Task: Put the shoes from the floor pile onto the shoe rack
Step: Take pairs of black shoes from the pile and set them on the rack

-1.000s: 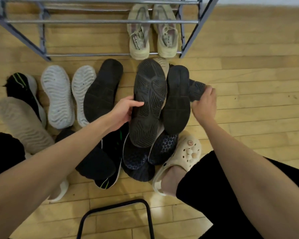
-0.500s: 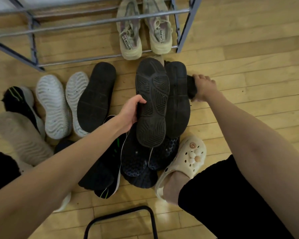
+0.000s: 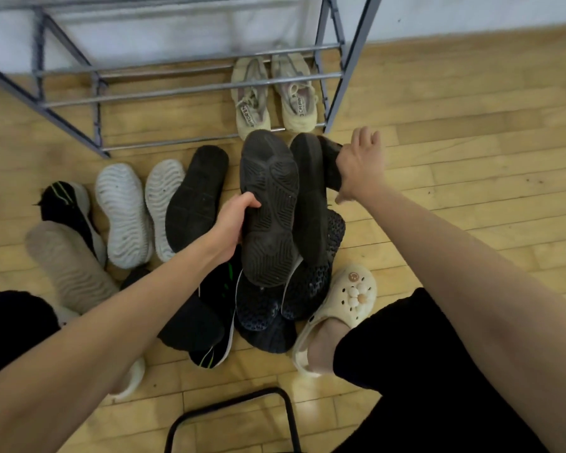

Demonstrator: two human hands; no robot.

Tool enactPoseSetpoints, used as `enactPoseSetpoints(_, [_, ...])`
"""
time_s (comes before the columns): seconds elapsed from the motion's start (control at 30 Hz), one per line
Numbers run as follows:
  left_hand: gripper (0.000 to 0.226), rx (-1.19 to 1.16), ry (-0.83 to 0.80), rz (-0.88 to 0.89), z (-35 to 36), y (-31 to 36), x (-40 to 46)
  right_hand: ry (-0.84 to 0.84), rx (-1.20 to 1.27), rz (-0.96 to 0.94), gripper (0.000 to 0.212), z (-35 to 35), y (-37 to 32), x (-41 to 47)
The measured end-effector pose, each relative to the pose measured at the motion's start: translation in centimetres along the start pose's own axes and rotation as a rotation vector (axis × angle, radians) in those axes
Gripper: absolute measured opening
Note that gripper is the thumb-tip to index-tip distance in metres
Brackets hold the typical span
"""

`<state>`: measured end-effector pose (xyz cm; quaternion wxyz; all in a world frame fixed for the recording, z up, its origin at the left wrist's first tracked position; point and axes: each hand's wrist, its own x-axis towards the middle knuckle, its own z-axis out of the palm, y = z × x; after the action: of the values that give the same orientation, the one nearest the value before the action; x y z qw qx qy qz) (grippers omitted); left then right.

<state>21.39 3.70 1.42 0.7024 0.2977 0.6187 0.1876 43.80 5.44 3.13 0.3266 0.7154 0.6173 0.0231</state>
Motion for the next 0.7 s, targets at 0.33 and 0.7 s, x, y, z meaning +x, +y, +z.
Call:
enactPoseSetpoints(0.33, [0.028,-0.073,0.081,0.123,-3.0,1.7,-4.8,0.131,0.259,0.309,0.081,-5.3,0.4,-8.9])
enactPoseSetpoints(0.7, [0.043,-0.082,0.192,0.163,-9.1,2.2,-6.7,-0.506,2.333,0.217,0.041,-7.9,-2.9,-12.1])
